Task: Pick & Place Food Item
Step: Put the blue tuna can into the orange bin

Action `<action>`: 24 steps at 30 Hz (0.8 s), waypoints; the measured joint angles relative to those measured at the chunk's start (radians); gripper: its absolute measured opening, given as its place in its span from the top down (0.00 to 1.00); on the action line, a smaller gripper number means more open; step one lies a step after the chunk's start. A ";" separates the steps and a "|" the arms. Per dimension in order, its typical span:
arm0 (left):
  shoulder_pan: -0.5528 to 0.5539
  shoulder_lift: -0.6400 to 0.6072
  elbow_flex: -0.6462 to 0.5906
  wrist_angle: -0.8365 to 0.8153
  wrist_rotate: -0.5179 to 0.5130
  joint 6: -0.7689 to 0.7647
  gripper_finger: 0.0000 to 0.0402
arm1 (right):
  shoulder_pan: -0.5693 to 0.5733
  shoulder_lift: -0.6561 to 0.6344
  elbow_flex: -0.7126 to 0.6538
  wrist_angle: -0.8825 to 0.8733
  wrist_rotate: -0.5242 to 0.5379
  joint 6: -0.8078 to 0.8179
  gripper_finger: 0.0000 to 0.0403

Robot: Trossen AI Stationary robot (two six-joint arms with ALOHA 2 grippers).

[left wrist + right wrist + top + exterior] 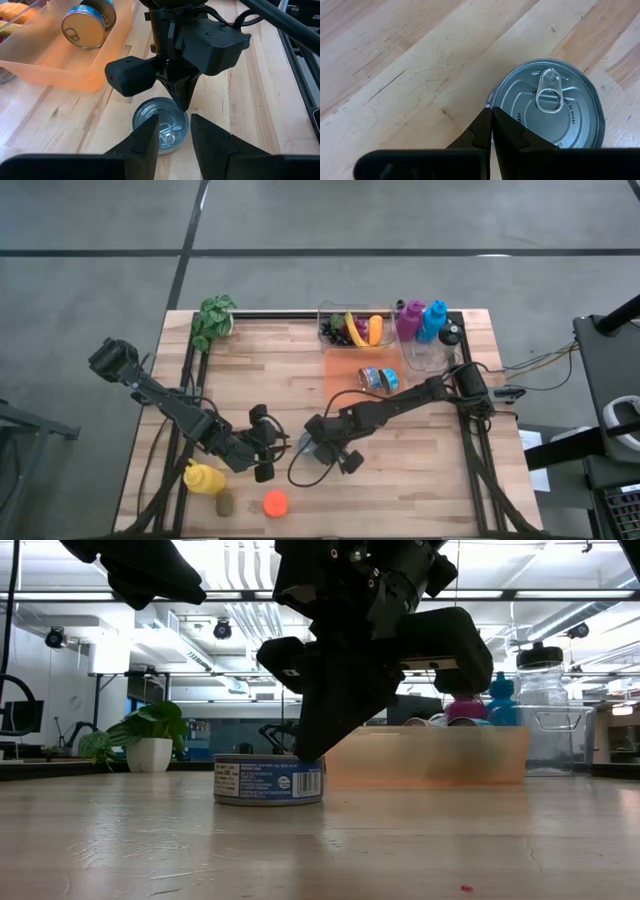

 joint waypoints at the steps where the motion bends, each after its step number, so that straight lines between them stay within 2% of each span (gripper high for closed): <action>1: 0.000 0.000 0.000 0.000 0.000 0.000 0.71 | 0.000 0.000 0.000 -0.007 0.000 0.000 0.98; 24: 0.000 0.000 0.000 0.000 0.000 0.000 0.71 | 0.000 -0.002 0.013 -0.095 -0.001 0.026 0.98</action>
